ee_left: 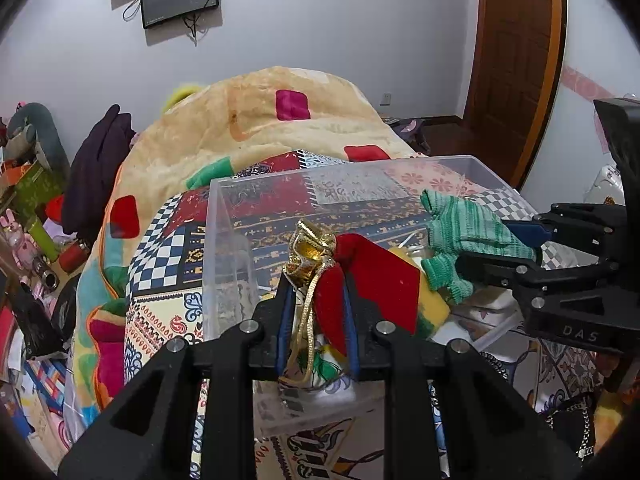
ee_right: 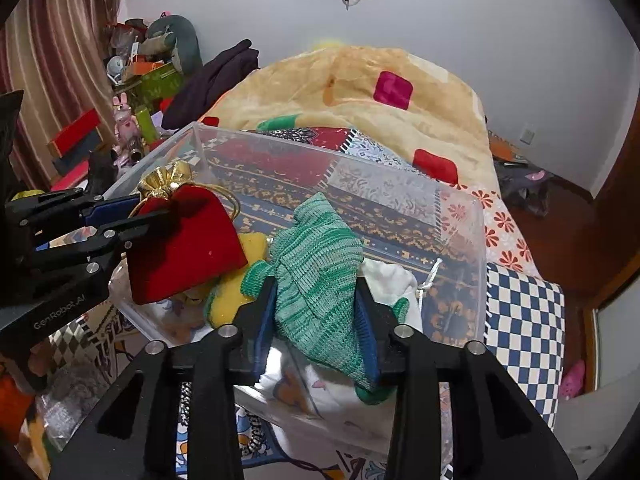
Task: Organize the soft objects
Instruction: 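Carry the green cloth and red pouch over the box and release both, then grasp the silver mesh bag with the left tool while the right tool grasps the black cap, then lower the mesh bag and black cap into the box and open both tools, then grasp the black-and-white beaded bracelet with the right tool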
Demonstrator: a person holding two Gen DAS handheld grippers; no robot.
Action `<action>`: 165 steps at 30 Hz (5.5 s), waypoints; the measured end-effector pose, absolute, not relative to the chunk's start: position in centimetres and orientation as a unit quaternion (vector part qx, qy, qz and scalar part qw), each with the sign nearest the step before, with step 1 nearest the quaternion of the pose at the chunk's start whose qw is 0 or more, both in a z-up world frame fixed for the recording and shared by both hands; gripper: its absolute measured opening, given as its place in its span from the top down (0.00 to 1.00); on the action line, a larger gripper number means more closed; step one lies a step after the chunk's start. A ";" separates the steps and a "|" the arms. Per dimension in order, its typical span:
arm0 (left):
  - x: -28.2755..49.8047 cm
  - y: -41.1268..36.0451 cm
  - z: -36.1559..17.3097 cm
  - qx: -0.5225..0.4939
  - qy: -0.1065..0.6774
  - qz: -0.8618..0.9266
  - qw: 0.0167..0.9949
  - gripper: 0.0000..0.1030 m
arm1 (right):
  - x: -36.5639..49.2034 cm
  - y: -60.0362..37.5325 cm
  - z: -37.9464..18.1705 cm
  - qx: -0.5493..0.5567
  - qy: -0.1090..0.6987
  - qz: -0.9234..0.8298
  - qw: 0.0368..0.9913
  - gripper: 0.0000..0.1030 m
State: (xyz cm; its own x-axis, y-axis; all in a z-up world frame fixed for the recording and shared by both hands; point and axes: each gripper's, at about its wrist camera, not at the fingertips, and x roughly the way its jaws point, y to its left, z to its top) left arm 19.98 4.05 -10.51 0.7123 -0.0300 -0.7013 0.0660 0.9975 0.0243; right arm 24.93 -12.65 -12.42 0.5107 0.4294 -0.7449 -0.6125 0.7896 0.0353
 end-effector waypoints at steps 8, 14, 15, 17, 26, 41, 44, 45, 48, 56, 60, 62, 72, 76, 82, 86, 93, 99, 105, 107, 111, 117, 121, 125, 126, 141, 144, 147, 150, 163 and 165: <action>19.1 4.1 -9.6 0.012 0.374 -0.028 0.927 0.62 | 24.4 -12.9 -11.5 -0.121 0.375 0.296 0.870 0.49; 17.3 4.0 -7.5 0.008 0.353 -0.031 0.935 0.44 | 23.0 -13.2 -9.6 -0.122 0.348 0.292 0.882 0.38; 16.8 3.9 -6.9 0.008 0.348 -0.031 0.937 0.41 | 22.7 -13.2 -9.3 -0.122 0.343 0.292 0.884 0.37; 15.9 3.8 -6.0 0.009 0.339 -0.033 0.940 0.38 | 22.1 -13.4 -8.5 -0.120 0.334 0.292 0.888 0.32; 11.4 3.2 -3.2 0.003 0.314 -0.040 0.949 0.15 | 18.7 -14.7 -6.1 -0.117 0.294 0.291 0.903 0.18; 6.9 4.1 -9.9 -0.034 0.415 -0.055 0.908 0.09 | 13.7 -16.0 -11.4 -0.144 0.363 0.305 0.869 0.05; 6.2 4.2 -11.9 -0.035 0.439 -0.052 0.896 0.09 | 13.6 -15.9 -13.6 -0.148 0.400 0.313 0.848 0.05; 6.1 4.1 -12.3 -0.036 0.444 -0.053 0.894 0.09 | 13.4 -15.9 -14.1 -0.148 0.411 0.316 0.843 0.05; 5.6 4.0 -13.8 -0.039 0.460 -0.055 0.885 0.10 | 13.4 -16.0 -16.0 -0.143 0.446 0.330 0.819 0.05; 5.0 3.1 -14.6 -0.023 0.454 -0.059 0.889 0.30 | 13.6 -15.8 -17.3 -0.129 0.475 0.347 0.799 0.35; 5.1 3.3 -14.5 -0.023 0.451 -0.062 0.890 0.57 | 13.2 -16.0 -16.9 -0.124 0.467 0.346 0.804 0.64; 5.1 3.6 -14.4 -0.031 0.451 -0.063 0.890 0.62 | 13.3 -16.4 -16.7 -0.116 0.464 0.343 0.808 0.75; 4.8 3.6 -11.8 -0.019 0.416 -0.058 0.907 0.72 | 13.4 -18.2 -13.1 -0.082 0.409 0.340 0.843 0.86; 5.0 3.5 -9.7 -0.018 0.391 -0.057 0.919 0.72 | 13.4 -18.0 -11.0 -0.072 0.379 0.342 0.857 0.86; 5.7 3.5 -6.8 -0.013 0.347 -0.052 0.937 0.72 | 14.1 -18.2 -7.8 -0.055 0.329 0.340 0.879 0.86; 6.8 3.8 -4.8 -0.020 0.316 -0.050 0.947 0.72 | 15.0 -18.2 -6.1 -0.038 0.299 0.335 0.893 0.86; 9.0 4.4 -2.8 -0.024 0.283 -0.044 0.958 0.72 | 17.2 -17.9 -3.8 -0.015 0.261 0.326 0.908 0.86; 11.9 5.3 -2.8 -0.035 0.284 -0.049 0.957 0.72 | 19.0 -16.8 -3.5 -0.017 0.250 0.321 0.913 0.86; 15.4 5.4 -4.7 -0.029 0.310 -0.054 0.949 0.72 | 20.9 -15.0 -4.9 -0.034 0.262 0.326 0.908 0.86; 16.5 5.2 -5.6 -0.028 0.321 -0.056 0.945 0.72 | 21.3 -14.5 -5.8 -0.042 0.271 0.328 0.904 0.86; 18.1 5.0 -7.2 -0.027 0.340 -0.060 0.938 0.72 | 22.5 -13.9 -7.4 -0.053 0.289 0.329 0.897 0.86; 19.9 5.0 -9.1 -0.024 0.364 -0.062 0.929 0.72 | 23.5 -13.2 -9.4 -0.076 0.314 0.320 0.891 0.84; 20.1 4.9 -9.6 -0.018 0.369 -0.064 0.927 0.72 | 23.9 -13.6 -9.8 -0.085 0.322 0.303 0.893 0.81; 20.0 4.4 -9.8 -0.010 0.372 -0.067 0.926 0.71 | 24.2 -14.2 -10.0 -0.087 0.331 0.284 0.896 0.55; 20.1 4.3 -9.8 -0.009 0.373 -0.068 0.925 0.70 | 24.3 -14.2 -10.0 -0.086 0.332 0.281 0.896 0.47; 17.4 4.3 -6.2 -0.009 0.331 -0.053 0.942 0.36 | 21.7 -14.9 -7.1 -0.098 0.287 0.278 0.911 0.21; 16.2 4.2 -5.5 -0.010 0.324 -0.052 0.944 0.28 | 21.0 -15.1 -6.8 -0.093 0.286 0.288 0.909 0.21; 14.9 4.1 -5.4 -0.005 0.323 -0.048 0.945 0.23 | 20.4 -15.3 -7.2 -0.086 0.299 0.304 0.900 0.21; 13.6 4.0 -5.9 0.000 0.328 -0.046 0.943 0.23 | 19.7 -15.6 -8.3 -0.078 0.319 0.325 0.887 0.21; 11.9 4.5 -9.7 -0.022 0.359 -0.041 0.932 0.23 | 21.1 -13.9 -16.1 -0.110 0.435 0.344 0.824 0.68; 12.2 4.7 -10.1 -0.032 0.364 -0.042 0.930 0.23 | 21.8 -13.5 -16.8 -0.113 0.449 0.344 0.817 0.73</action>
State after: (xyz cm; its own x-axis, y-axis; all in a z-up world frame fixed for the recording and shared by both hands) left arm 12.20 4.74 -10.14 0.7316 -0.1015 -0.6741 0.0546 0.9944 -0.0905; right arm 21.78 -13.46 -16.77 0.3614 0.4599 -0.8111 -0.6631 0.7383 0.1232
